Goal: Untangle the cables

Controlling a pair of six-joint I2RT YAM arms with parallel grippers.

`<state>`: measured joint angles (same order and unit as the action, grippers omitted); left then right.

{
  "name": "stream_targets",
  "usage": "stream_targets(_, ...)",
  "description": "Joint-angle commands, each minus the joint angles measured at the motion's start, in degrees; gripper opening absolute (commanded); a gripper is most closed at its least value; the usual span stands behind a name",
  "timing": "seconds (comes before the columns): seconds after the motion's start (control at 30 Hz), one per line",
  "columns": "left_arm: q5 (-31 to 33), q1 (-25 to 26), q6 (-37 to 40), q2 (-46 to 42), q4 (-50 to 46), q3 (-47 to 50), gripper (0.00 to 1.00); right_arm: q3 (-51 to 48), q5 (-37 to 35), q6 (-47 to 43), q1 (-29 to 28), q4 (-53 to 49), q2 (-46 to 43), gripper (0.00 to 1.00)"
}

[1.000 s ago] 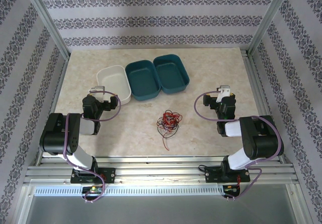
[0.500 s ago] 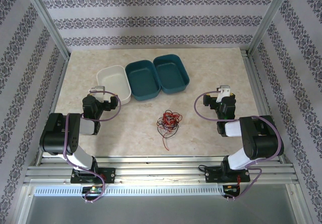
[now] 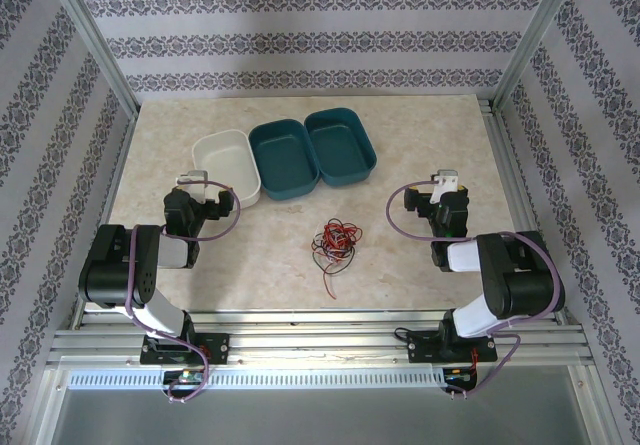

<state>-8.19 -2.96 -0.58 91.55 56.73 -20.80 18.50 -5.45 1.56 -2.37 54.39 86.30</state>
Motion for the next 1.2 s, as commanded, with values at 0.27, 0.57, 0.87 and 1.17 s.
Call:
stream_targets(0.27, 11.31, 0.67, -3.83, -13.98, 5.13, 9.35, 0.99, 0.33, -7.99, 4.21, 0.0, -11.4, -19.36, 0.98)
stream_targets(0.57, 12.85, 3.77, -8.16, -42.95, -36.26, -0.11, 1.0, 6.94, -8.7, 9.59, -2.53, -38.48, -32.34, 0.98)
stream_targets(0.87, 12.87, 10.94, -17.27, -56.68, -58.92, -6.69, 1.0, 14.13, -13.44, 14.22, -11.36, -62.04, -38.78, 0.98)
stream_targets(1.17, 22.54, 35.75, -22.06, -47.0, -56.84, -10.87, 1.0, 23.97, -14.97, 22.8, -22.11, -81.55, -35.79, 0.98)
